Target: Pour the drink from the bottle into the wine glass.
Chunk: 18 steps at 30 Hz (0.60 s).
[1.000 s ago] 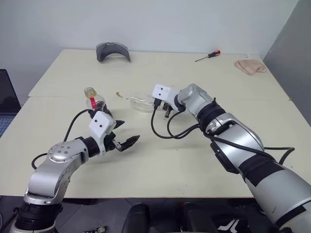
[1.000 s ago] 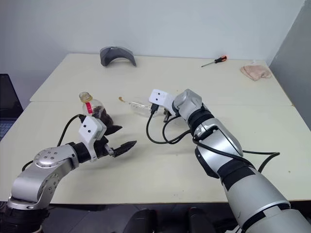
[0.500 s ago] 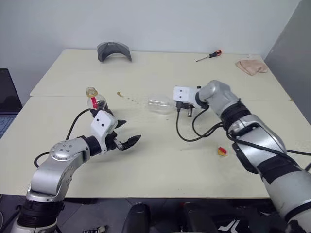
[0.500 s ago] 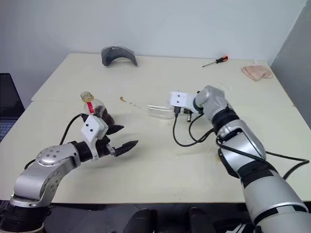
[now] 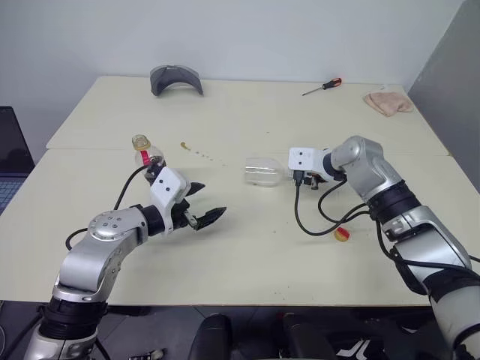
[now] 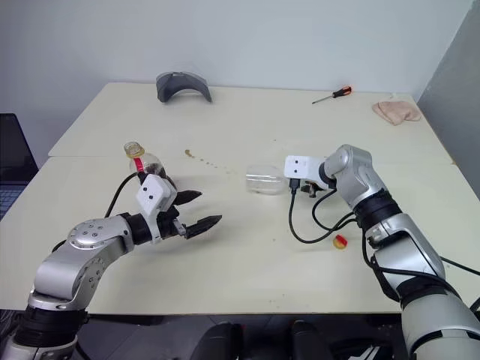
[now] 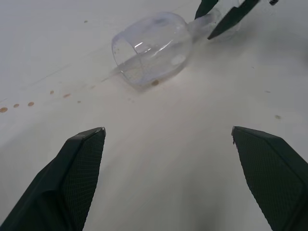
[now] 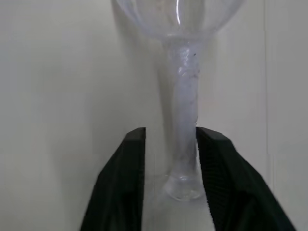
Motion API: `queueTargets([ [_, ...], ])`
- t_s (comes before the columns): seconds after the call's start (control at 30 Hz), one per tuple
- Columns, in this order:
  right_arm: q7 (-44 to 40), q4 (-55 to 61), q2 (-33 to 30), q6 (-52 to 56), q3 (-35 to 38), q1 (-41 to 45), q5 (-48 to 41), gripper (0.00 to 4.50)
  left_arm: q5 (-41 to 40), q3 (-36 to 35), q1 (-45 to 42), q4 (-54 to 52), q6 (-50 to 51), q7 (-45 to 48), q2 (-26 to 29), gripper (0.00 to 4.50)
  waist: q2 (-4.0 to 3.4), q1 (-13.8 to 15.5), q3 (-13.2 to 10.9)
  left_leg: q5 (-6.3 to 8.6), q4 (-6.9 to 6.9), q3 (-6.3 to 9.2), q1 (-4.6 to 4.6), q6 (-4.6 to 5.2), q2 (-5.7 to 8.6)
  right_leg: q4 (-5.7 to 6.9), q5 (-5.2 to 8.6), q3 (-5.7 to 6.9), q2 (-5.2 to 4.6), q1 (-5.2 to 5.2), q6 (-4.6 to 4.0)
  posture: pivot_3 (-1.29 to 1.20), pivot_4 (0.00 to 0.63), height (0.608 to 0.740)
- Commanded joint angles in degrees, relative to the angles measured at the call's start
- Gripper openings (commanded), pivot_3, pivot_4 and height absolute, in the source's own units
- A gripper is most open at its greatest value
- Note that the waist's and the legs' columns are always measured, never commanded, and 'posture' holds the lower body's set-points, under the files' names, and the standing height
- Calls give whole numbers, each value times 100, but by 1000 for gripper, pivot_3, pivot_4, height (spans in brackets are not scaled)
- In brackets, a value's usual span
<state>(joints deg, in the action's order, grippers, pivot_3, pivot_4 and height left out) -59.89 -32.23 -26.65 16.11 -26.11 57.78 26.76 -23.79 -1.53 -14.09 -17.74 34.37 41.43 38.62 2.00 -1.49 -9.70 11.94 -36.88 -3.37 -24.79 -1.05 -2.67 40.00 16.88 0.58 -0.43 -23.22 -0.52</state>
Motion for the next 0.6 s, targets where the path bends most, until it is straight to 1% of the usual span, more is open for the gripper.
queueTargets([
  [0.03,265,1013,-163,437,284,-238,37,2758,37,21,-66,-147,-112,5,-57,4500,0,-1,0,0,0,0,0,0,0,0,0,0,0,0,0,0,150,740],
  [0.13,491,1961,-313,852,425,-638,173,2758,31,47,-9,-219,-84,-21,-113,4500,0,3,0,0,1,1,0,-1,-1,0,0,0,1,-1,0,0,150,740],
  [0.23,742,2892,-325,1349,565,-1076,304,2758,40,80,18,-236,-90,-33,-148,4500,0,4,0,0,0,1,0,-1,-1,0,0,0,1,0,1,0,150,740],
  [0.4,1427,3861,-376,1671,454,-1864,897,2758,63,155,-27,-183,-126,-39,-210,4500,1,7,0,-1,-1,0,0,-1,-1,0,1,0,3,-1,2,0,150,740],
  [0.5,1881,4606,-104,2040,471,-2495,1218,2758,80,201,-61,-138,-159,-22,-257,4500,1,9,1,-1,0,1,0,-2,-1,0,2,0,3,0,2,0,150,740],
  [0.57,2357,4848,30,2014,412,-2865,1526,2758,80,215,-78,-91,-183,-5,-296,4500,1,4,1,-2,-1,0,0,-3,-2,1,2,-1,4,-1,3,0,150,740],
  [0.6,2722,4936,162,1948,424,-3054,1647,2758,78,221,-85,-63,-198,9,-313,4500,1,2,1,-2,-1,0,1,-3,-2,1,2,-1,5,-1,3,0,150,740],
])
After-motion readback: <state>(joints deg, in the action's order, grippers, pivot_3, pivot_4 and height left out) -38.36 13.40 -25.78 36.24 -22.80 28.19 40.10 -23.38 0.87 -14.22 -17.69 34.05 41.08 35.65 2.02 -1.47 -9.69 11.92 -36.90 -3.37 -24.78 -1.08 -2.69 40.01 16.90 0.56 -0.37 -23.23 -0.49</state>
